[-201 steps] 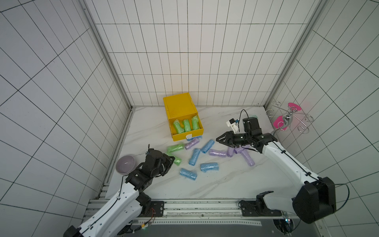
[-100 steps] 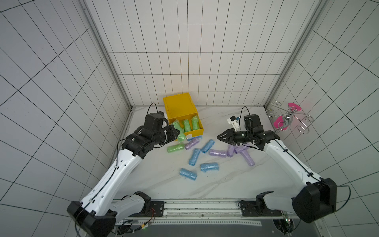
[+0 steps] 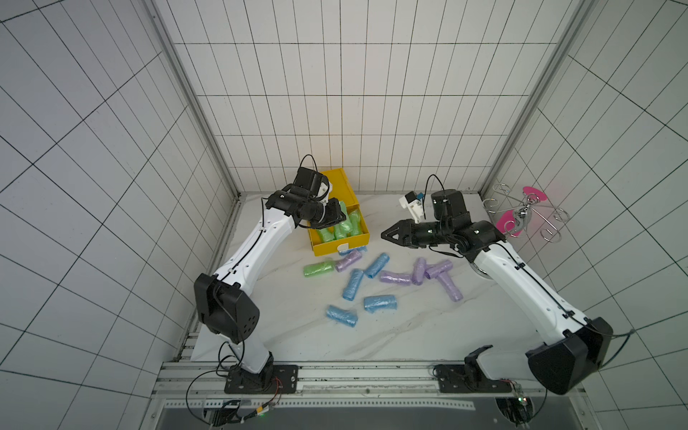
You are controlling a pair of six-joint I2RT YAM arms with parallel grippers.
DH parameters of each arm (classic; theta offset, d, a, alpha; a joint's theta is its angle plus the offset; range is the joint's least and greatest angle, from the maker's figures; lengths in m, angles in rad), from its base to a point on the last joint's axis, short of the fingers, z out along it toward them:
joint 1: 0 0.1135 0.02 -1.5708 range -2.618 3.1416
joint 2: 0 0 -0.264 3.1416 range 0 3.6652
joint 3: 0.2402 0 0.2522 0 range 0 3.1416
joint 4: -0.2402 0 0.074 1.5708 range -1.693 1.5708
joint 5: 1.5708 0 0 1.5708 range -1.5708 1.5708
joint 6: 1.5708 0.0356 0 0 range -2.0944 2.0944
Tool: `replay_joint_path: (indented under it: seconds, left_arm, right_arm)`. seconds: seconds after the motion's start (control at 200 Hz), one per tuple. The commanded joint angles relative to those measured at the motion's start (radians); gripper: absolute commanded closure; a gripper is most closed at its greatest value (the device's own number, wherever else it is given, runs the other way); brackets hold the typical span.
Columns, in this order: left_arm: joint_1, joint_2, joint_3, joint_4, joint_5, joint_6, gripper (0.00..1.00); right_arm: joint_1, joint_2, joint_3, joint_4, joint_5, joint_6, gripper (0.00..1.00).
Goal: Sort the rolls of trash bags by color and place them into the drawer
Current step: Place the roll of trash bags in the drawer.
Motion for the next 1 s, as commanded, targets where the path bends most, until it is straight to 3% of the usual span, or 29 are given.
replay_joint_path:
  seconds: [0.0,0.195,0.3,0.36,0.425,0.53,0.79,0.994]
  left_arm:
    - [0.003,0.062,0.082,-0.049,0.021,0.06,0.91]
    - [0.004,0.14,0.132,-0.108,0.035,0.093,0.9]
    - [0.005,0.167,0.161,-0.134,0.047,0.106,0.84]
    - [0.006,0.18,0.185,-0.154,0.05,0.113,0.75]
    - [0.006,0.19,0.215,-0.177,0.037,0.118,0.58]
    - [0.009,0.181,0.251,-0.197,0.011,0.118,0.49]
    - [0.012,0.098,0.31,-0.225,-0.095,0.124,0.46]
    - [0.046,-0.039,0.172,-0.13,-0.174,0.114,0.46]
  right_arm:
    - [0.025,0.026,0.051,0.001,0.029,0.013,0.63]
    - [0.029,0.033,0.054,0.018,0.041,0.027,0.62]
    - [0.03,0.037,0.054,0.022,0.043,0.028,0.63]
    - [0.03,0.042,0.054,0.027,0.042,0.03,0.63]
    - [0.03,0.045,0.051,0.033,0.039,0.034,0.62]
    - [0.03,0.048,0.051,0.039,0.036,0.036,0.62]
    - [0.03,0.053,0.063,0.036,0.037,0.03,0.62]
    - [0.036,0.102,0.1,0.068,0.039,0.042,0.67]
